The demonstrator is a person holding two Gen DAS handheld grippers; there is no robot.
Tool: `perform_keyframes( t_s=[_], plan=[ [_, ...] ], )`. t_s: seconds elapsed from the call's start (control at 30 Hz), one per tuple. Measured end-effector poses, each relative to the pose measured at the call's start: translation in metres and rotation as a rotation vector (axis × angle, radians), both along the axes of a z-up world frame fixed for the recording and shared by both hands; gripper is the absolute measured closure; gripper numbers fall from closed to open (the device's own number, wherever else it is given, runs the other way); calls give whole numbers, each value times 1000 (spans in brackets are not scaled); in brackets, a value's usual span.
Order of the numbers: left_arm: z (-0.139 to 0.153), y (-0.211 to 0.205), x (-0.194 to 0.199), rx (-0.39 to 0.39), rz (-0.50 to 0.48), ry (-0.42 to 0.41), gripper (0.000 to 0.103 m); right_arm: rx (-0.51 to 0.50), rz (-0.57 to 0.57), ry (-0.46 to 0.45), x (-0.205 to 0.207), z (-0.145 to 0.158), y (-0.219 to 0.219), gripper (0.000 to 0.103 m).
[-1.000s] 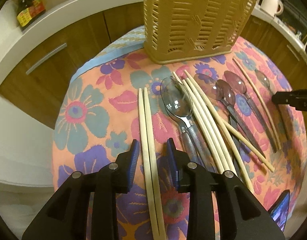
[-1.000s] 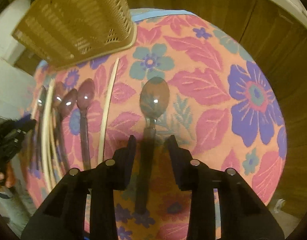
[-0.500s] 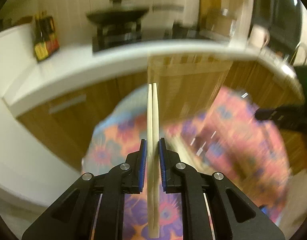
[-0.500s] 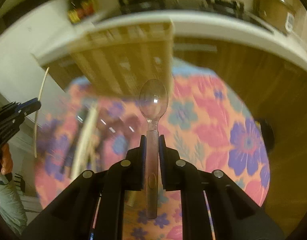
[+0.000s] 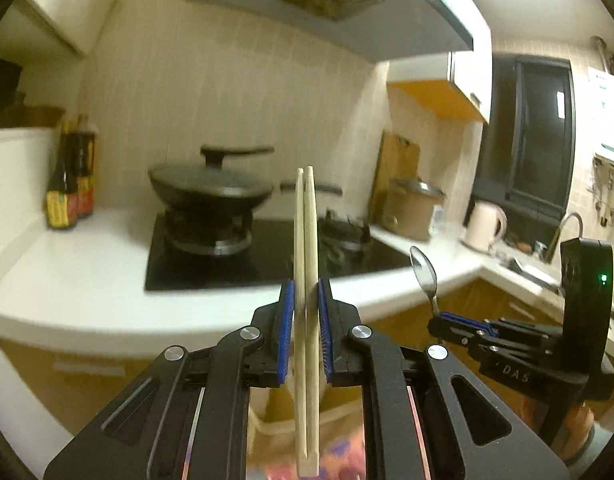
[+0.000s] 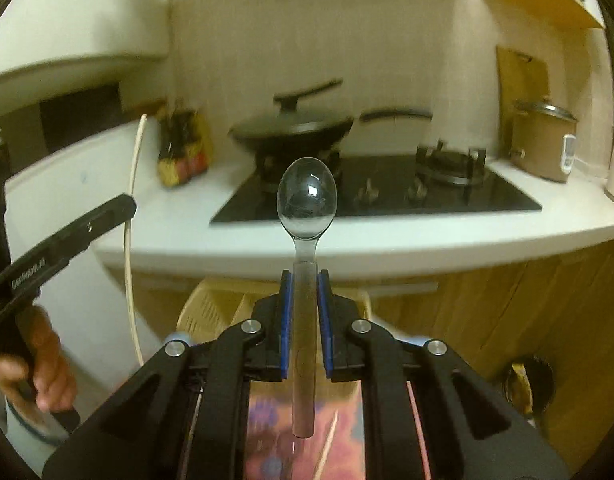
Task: Organize utensils
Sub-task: 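Lift both utensils over the tan basket and open both tools to drop them in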
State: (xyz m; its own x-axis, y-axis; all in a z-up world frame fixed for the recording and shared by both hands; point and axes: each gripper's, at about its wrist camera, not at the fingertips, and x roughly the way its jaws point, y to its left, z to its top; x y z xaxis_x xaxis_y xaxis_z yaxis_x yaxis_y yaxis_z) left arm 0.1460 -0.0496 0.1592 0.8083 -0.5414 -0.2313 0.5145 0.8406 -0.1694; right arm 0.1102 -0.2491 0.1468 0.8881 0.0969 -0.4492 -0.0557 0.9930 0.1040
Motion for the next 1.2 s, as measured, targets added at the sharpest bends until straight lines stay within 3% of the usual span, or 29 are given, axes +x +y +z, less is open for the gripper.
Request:
perform_keyframes(
  t_s=[0.23, 0.57, 0.67, 0.77, 0.93, 1.2],
  plan=[
    [-17, -12, 29, -45, 80, -113, 92, -2, -71, -103, 46, -13, -12, 93],
    [-59, -15, 54, -9, 130, -100, 91, -40, -90, -154, 58, -52, -12, 93],
    [-65, -10, 51, -15, 113, -80, 85, -27, -59, -125, 53, -58, -13, 90],
    [-68, -4, 43, -13, 102, -72, 79, -25, -56, -115, 42, -62, -14, 80],
    [-69, 7, 21, -2, 83, -57, 79, -18, -46, -99, 13, -64, -15, 80],
    [-72, 34, -25, -4, 74, -17, 69, 0, -24, -40, -37, -70, -9, 80]
  ],
)
